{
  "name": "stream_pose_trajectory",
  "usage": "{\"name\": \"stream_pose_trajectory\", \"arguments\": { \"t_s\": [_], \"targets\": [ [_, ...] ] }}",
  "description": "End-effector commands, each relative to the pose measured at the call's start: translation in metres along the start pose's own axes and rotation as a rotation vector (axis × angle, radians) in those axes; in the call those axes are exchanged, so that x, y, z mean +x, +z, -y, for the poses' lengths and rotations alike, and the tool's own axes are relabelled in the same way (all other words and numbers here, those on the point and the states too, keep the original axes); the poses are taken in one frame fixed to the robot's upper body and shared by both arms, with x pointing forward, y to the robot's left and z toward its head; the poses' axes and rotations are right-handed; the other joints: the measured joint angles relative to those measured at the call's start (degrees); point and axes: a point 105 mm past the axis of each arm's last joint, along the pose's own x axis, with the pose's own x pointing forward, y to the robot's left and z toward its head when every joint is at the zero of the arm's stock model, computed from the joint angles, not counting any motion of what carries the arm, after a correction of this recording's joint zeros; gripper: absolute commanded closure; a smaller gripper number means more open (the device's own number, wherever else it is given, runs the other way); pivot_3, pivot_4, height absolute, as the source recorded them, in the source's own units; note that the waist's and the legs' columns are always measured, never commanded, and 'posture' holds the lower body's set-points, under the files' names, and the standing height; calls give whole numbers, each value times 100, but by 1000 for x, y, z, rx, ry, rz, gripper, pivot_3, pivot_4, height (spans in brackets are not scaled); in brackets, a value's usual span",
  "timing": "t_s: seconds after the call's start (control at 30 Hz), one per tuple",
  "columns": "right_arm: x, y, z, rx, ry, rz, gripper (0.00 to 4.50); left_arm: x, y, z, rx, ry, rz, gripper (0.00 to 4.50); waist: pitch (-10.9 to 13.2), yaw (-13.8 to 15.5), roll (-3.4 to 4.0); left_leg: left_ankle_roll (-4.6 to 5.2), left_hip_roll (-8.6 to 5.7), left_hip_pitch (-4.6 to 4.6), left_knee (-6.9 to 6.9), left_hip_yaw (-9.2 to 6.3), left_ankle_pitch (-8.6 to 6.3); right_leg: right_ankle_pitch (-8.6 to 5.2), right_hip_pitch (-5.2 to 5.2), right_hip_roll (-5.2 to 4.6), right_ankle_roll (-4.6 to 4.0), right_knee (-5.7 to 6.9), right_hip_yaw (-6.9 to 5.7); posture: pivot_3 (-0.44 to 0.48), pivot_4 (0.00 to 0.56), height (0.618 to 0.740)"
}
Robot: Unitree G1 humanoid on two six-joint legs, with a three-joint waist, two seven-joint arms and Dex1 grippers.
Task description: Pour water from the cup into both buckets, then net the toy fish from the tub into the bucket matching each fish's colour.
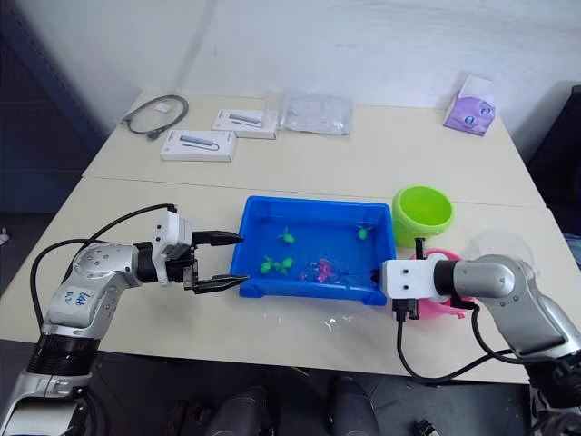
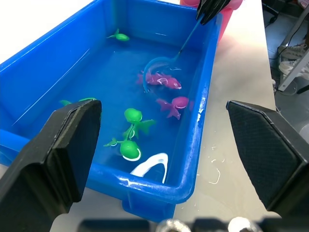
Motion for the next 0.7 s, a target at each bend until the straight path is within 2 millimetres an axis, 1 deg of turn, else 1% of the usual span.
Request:
{"name": "stream_pose_trajectory", "arguments": {
  "t_s": [0.03, 0.13, 0.23, 0.3, 0.4, 0.47, 0.57, 0.7],
  "targets": [
    [-10, 6, 14, 83, -55, 34, 4500, 1, 8, 0, 25, -4, 27, 56, 0, 0, 0, 0, 0, 0, 0, 0, 0, 0, -1, 0, 0, 0, 0, 0, 150, 739],
    [-17, 8, 20, 204, -93, 73, 4500, 1, 8, 0, 25, -1, 26, 56, 2, 2, 3, -1, 0, 0, -1, -4, 0, 0, 0, -1, 0, -2, -1, 0, 150, 739],
    [-28, 14, 23, 372, -135, 158, 4500, -1, 7, -2, 26, 1, 23, 56, 3, 14, 4, -1, 1, -1, -1, -6, 0, 0, 0, -2, 0, -2, -2, 0, 150, 739],
    [-34, 17, 21, 444, -140, 185, 4500, -2, 7, -3, 30, 3, 20, 56, 3, 23, 4, -3, 1, -3, -1, -13, 0, 0, 2, -2, 0, -4, -7, 0, 150, 739],
    [-44, 17, 17, 501, -170, 190, 4500, -1, 8, -6, 37, 0, 21, 56, 3, 35, 5, -3, 1, -7, -1, -18, -1, 0, 3, -4, 0, -11, -10, 0, 150, 739],
    [-50, 15, 16, 512, -203, 183, 4500, 1, 9, -6, 42, -7, 28, 56, 3, 34, 6, -3, 1, -9, -1, -19, -1, 0, 3, -5, 0, -12, -10, 0, 150, 739],
    [-57, 10, 15, 445, -226, 122, 4500, 7, 9, -7, 44, -24, 39, 56, 4, 39, 6, -3, 0, -10, -1, -19, -1, 0, 3, -5, 0, -13, -11, 0, 150, 739],
    [-50, 13, 16, 371, -225, 109, 4500, 10, 9, -7, 48, -39, 42, 56, 4, 14, 7, -3, -1, -10, -2, -18, -1, 1, 2, -3, 2, -13, -13, 0, 150, 739]
  ]
}}
